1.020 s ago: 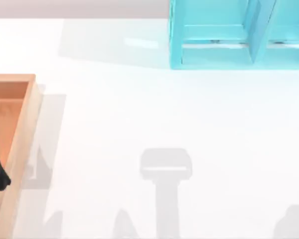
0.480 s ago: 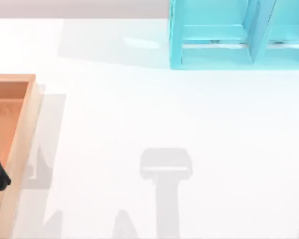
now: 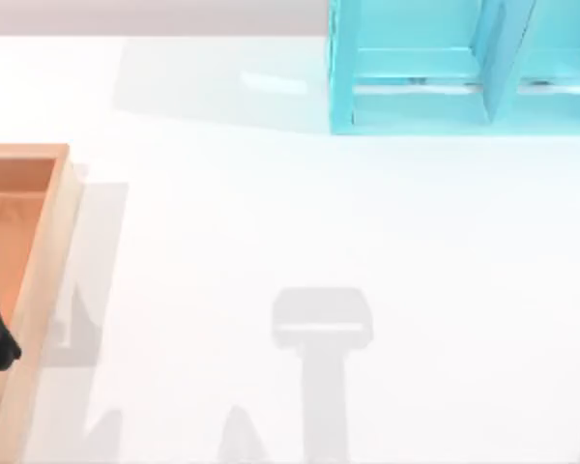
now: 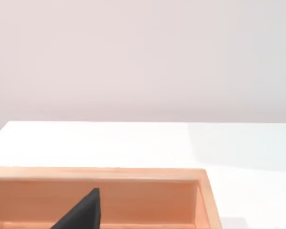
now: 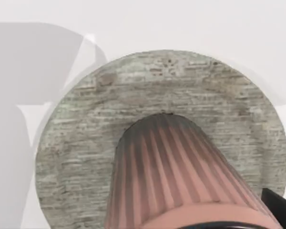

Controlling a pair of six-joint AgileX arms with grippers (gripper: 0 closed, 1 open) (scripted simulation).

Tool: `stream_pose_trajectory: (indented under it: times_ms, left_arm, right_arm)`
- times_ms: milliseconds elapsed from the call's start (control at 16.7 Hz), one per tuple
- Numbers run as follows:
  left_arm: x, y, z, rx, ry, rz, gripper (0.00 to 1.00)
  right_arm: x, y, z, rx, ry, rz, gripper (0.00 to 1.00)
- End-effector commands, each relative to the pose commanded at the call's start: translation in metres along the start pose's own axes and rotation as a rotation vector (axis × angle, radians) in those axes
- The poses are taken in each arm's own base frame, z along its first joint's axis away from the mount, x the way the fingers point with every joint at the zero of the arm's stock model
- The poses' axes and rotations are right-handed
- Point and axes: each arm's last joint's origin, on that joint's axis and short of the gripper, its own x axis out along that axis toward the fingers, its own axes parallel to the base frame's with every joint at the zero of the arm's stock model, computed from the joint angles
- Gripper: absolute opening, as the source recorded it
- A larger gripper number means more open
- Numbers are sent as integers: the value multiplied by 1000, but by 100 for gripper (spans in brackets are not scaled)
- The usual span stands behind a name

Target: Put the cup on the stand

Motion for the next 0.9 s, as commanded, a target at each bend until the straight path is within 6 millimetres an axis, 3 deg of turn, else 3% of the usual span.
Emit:
stream_pose_trajectory:
  times_ms: [540, 900]
  left_arm:
    - [0, 0, 0, 0, 0, 0, 100]
    - [0, 0, 0, 0, 0, 0, 100]
  right_arm:
    - [0, 0, 0, 0, 0, 0, 98]
    - [0, 0, 0, 0, 0, 0, 100]
